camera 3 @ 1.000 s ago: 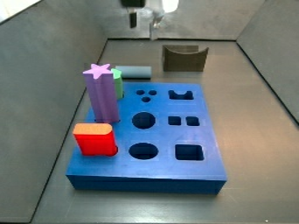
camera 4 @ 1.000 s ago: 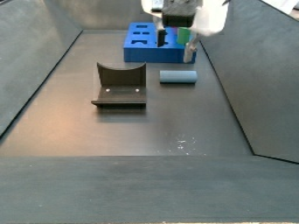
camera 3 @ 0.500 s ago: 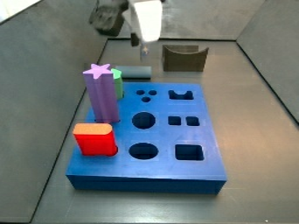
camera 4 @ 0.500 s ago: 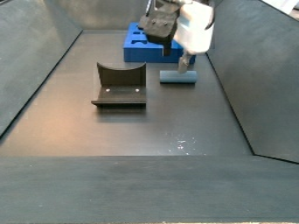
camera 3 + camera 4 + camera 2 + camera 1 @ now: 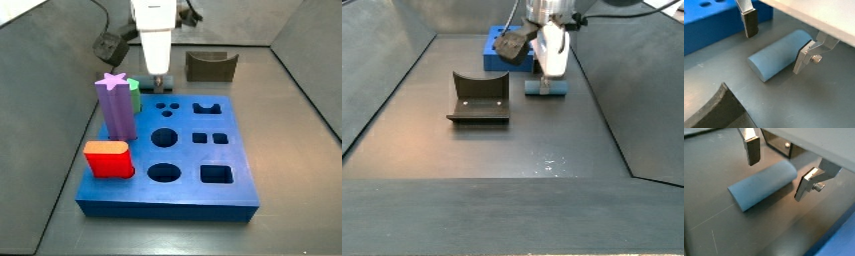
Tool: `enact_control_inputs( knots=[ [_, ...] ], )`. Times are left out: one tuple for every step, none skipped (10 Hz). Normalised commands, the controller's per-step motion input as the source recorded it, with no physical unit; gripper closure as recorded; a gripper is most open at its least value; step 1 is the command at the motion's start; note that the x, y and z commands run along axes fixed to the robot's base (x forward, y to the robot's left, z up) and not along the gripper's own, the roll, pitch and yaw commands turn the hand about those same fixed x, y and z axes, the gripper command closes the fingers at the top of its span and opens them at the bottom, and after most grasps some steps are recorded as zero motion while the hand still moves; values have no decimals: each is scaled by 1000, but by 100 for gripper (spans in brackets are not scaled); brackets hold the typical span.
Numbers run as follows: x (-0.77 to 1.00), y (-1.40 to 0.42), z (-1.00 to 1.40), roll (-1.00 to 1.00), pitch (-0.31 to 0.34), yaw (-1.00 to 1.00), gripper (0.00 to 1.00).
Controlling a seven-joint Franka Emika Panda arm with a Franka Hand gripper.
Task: Pick up the oval object. Move up. Place the oval object on the fixture. Regrasp the oval object. Move to above the board. Insert the oval object.
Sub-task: Pick up the oval object.
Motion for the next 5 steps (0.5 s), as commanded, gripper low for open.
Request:
enact_control_inputs(
  knots=[
    [-266, 146, -111, -149, 216, -474, 0],
    [-291, 80, -111, -191, 187, -471, 0],
    [-297, 131, -129, -236, 149, -414, 0],
    [-149, 54, -226, -193, 109, -309, 0],
    [0, 0, -351, -133, 67, -120, 0]
  ],
)
